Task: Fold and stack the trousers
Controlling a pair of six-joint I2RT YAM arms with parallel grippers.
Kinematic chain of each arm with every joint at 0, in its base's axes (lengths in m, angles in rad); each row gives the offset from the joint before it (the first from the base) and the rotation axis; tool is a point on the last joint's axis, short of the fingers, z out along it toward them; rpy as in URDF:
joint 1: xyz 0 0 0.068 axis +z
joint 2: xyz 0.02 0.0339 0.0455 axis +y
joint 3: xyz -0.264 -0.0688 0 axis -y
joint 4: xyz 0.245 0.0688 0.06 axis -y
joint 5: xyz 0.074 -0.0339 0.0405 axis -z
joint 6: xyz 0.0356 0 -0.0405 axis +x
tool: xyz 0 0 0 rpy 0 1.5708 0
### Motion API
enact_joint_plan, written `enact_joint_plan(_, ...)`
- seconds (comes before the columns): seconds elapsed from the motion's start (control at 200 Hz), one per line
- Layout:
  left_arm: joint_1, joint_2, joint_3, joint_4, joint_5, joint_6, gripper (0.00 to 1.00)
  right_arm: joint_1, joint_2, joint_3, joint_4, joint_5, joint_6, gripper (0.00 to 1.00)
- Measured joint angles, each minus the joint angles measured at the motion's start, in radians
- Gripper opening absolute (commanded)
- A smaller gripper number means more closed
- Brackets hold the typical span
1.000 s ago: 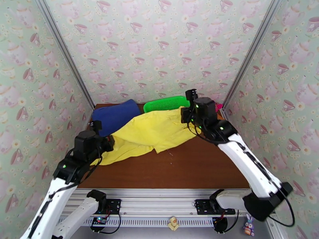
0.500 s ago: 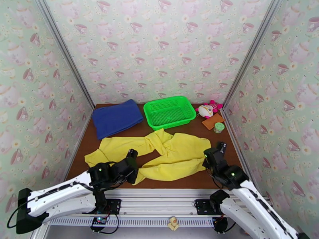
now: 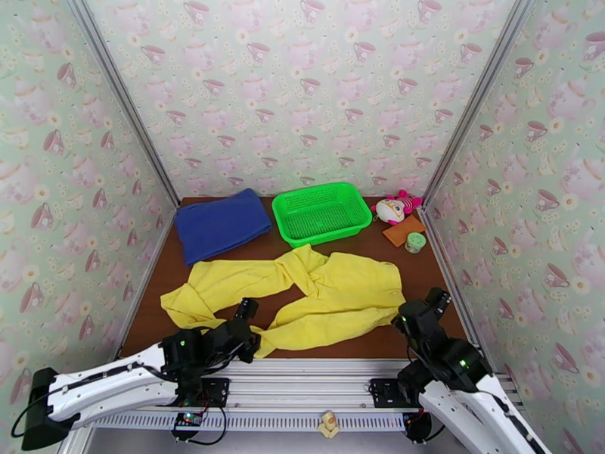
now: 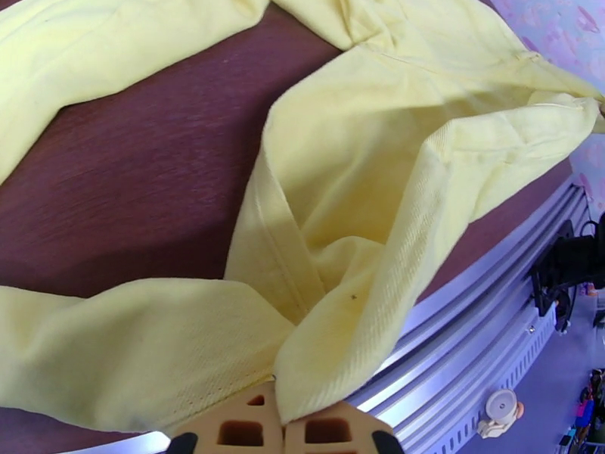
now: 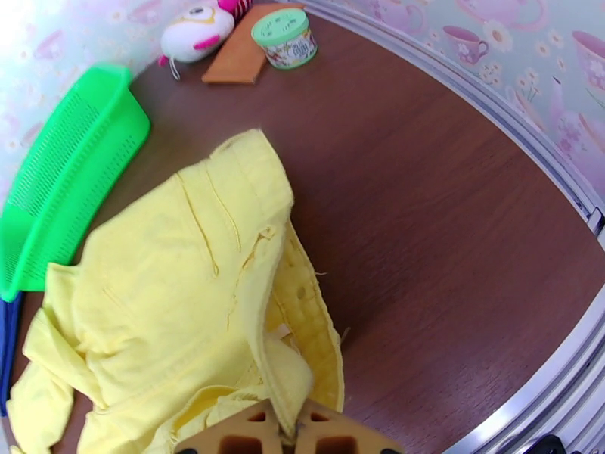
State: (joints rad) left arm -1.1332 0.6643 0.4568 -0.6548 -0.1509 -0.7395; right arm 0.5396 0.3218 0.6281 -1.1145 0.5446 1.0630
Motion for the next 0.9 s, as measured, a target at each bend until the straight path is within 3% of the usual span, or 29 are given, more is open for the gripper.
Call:
enact_joint_plan(0.035,-0.004,-0.017,-0.005,0.007,0.011,0.004,0.06,0.001,-0.038,0.021,-0.019,0.003,0.008,0.01)
enact_joint_plan(0.09,-0.01,-0.047,-0.01,0.018,0.034,0.012,0.11,0.002,-0.098,0.057,-0.041,0.005,0.016,0.21)
enact_joint_plan(0.346,-0.015,-0.124,-0.042,0.085,0.17,0.047,0.3,0.003,-0.172,0.254,-0.149,0.032,0.004,0.61)
enact_joint_plan(0.556,-0.016,-0.17,-0.058,0.133,0.265,0.1,0.37,0.003,-0.158,0.266,-0.135,0.013,-0.068,0.73)
enact_joint_plan(0.661,0.001,-0.168,-0.041,0.144,0.266,0.136,0.42,0.003,0.02,0.215,-0.037,-0.036,-0.117,0.77)
enact_joint_plan(0.746,0.019,-0.13,-0.001,0.143,0.194,0.145,0.43,0.003,0.224,0.161,0.099,-0.088,-0.15,0.8)
enact_joint_plan(0.896,0.112,0.135,0.148,0.138,0.065,0.15,0.43,0.003,0.558,0.113,0.317,-0.192,-0.203,0.84)
